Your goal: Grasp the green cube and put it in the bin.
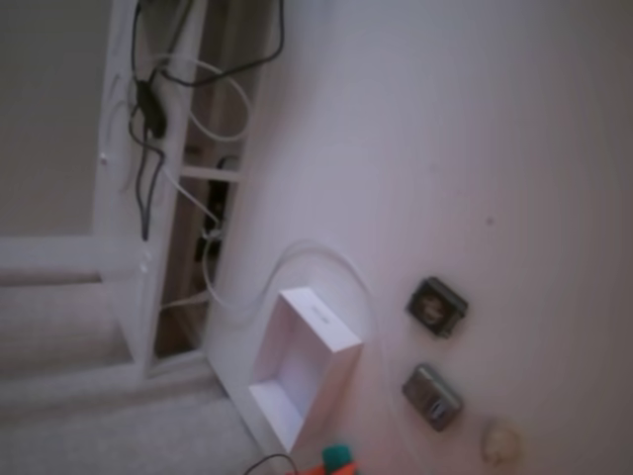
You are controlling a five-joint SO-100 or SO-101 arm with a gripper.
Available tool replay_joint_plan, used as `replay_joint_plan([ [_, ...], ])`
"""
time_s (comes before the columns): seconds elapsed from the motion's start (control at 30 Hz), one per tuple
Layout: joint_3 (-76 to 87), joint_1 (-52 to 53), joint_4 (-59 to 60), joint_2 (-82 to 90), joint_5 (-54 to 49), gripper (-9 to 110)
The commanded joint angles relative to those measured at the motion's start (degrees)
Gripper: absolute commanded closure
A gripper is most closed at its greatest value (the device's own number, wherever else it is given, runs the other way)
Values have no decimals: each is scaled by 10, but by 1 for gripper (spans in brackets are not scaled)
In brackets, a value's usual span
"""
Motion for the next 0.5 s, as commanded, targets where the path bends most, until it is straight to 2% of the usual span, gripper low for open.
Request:
replay_joint_plan([
  [0.0,-16,4,-42,29,-3,110],
  [0.23,-30,-29,-131,113,-12,110],
  [0.47,-47,-83,-168,163,-16,110],
])
